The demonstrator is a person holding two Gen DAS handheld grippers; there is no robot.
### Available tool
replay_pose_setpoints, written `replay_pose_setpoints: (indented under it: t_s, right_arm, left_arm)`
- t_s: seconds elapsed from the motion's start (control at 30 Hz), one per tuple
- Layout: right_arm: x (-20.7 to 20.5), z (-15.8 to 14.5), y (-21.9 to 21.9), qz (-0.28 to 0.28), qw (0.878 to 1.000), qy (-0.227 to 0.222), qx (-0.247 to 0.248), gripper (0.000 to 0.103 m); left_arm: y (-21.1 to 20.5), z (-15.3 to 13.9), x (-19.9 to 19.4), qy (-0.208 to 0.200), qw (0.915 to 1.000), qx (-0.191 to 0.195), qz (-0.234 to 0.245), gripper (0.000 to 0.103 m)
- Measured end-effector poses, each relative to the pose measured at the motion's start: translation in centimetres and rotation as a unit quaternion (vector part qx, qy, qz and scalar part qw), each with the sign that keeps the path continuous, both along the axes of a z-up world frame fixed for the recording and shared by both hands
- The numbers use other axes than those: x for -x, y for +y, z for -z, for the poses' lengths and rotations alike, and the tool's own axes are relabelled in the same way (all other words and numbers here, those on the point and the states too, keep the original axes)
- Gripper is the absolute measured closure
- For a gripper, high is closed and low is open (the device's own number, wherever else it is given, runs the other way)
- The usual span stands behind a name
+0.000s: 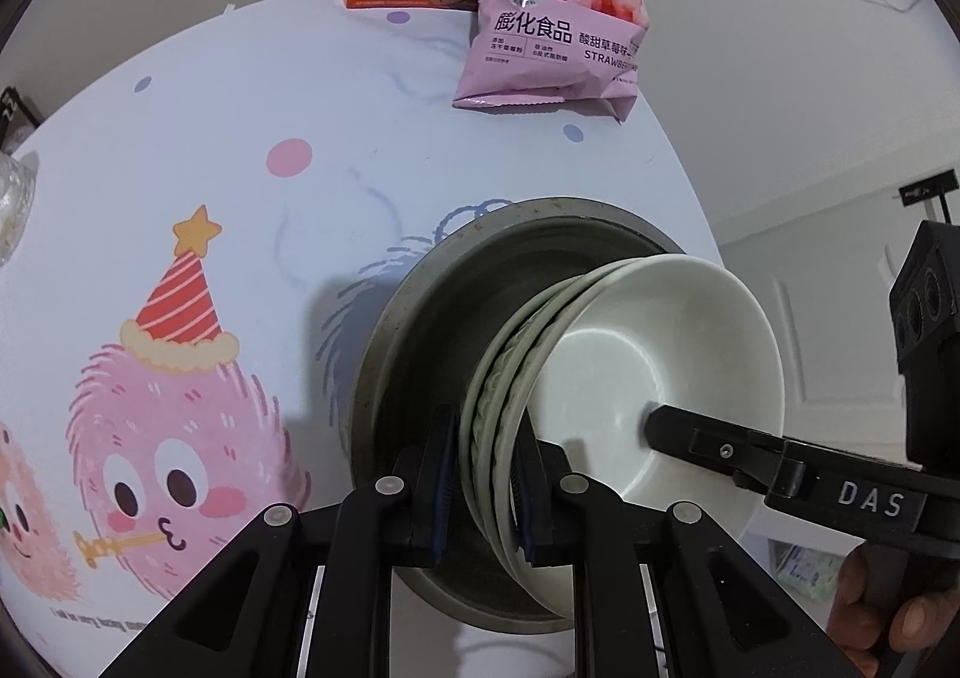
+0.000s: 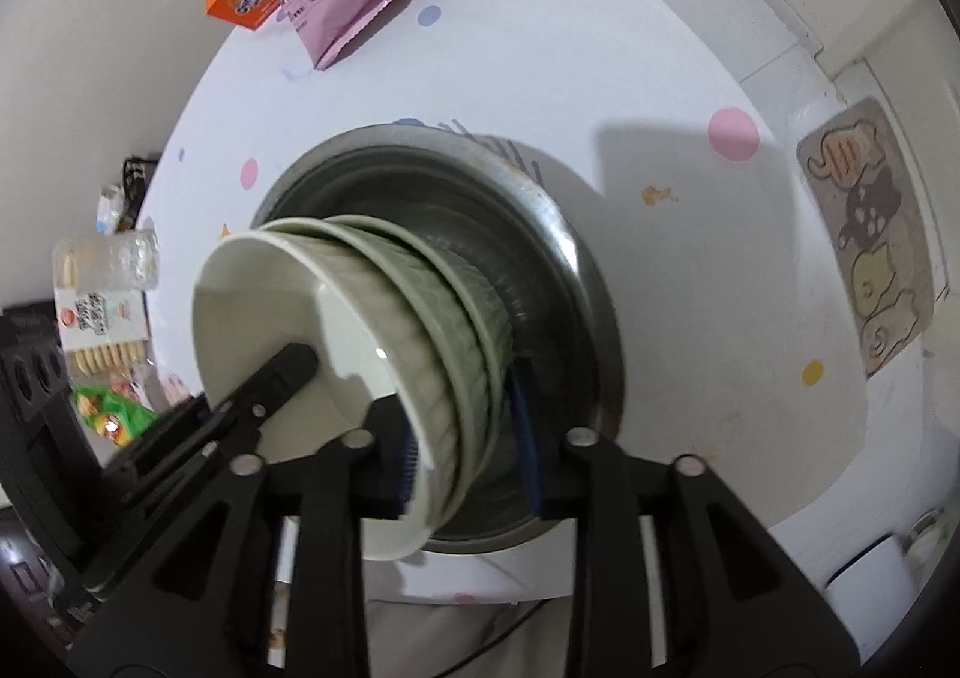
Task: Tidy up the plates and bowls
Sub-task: 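Lower the bowl stack into the steel bowls and open both grippers, then withdraw both grippers from the bowl stack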
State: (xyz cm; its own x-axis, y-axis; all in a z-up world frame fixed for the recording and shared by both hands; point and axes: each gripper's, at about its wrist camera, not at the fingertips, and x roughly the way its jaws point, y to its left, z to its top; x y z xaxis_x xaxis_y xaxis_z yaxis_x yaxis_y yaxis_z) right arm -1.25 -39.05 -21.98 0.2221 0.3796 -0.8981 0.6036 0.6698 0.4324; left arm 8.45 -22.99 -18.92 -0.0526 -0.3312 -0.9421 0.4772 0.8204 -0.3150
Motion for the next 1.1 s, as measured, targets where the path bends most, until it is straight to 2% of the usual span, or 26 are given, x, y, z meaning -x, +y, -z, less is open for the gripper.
replay_pose_setpoints:
  t_s: [0.07,0.1,0.13,0.17,0.2,0.23,0.3,0.47,0.57,0.77,0.93,1.1]
  right_arm:
    - [-0.1,0.0,0.1,0.005,1.0,-0.006,-0.012,0.055]
    - [-0.2,-0.2,0.2,0.004,1.0,-0.008,-0.012,0.04]
    - [-0.2,-0.5,0.2,0.003,1.0,-0.009,-0.004,0.022]
    - [-0.2,-1.0,0.2,0.005,1.0,-0.018,0.005,0.02]
    - [-0.2,-1.4,0.2,0.007,1.0,-0.026,0.007,0.018]
    - [-0.1,-1.7,0.0,0.012,1.0,-0.025,0.013,0.015]
    - [0.0,-2.1,-0.3,0.024,0.999,-0.03,0.004,0.009]
    - [0.7,-4.1,-0.5,0.039,0.998,-0.053,-0.002,0.007]
    - [1.5,-5.6,-0.4,0.042,0.997,-0.067,0.003,0.001]
    - [4.1,-8.2,0.0,0.031,0.995,-0.082,0.039,0.001]
    - [7.0,-8.4,0.2,0.029,0.995,-0.077,0.048,0.001]
    - [8.7,-7.6,0.3,0.051,0.995,-0.078,0.04,0.001]
  left_arm:
    - [0.3,-0.1,-0.2,0.008,0.9999,0.004,-0.01,0.083]
    - [0.3,-0.3,-0.2,0.008,0.9999,0.007,-0.01,0.079]
    - [0.4,-0.7,-0.3,0.002,0.9999,0.008,-0.009,0.055]
    - [0.4,-1.2,-0.2,-0.001,0.9998,0.019,-0.005,0.037]
    - [0.4,-1.7,-0.1,-0.004,0.9995,0.03,-0.003,0.032]
    - [0.3,-2.3,0.0,-0.017,0.9995,0.025,-0.002,0.019]
    - [0.3,-3.3,0.3,-0.04,0.9991,0.015,0.001,0.017]
    - [0.8,-5.0,0.9,-0.04,0.9991,0.013,0.004,0.013]
    - [1.6,-6.1,1.5,-0.051,0.9986,-0.002,0.014,0.012]
    - [3.6,-8.4,2.3,-0.122,0.9913,-0.047,0.013,0.012]
    - [4.8,-10.3,3.1,-0.157,0.9849,-0.072,0.013,0.012]
    - [4.8,-10.6,3.9,-0.161,0.9846,-0.065,0.02,0.012]
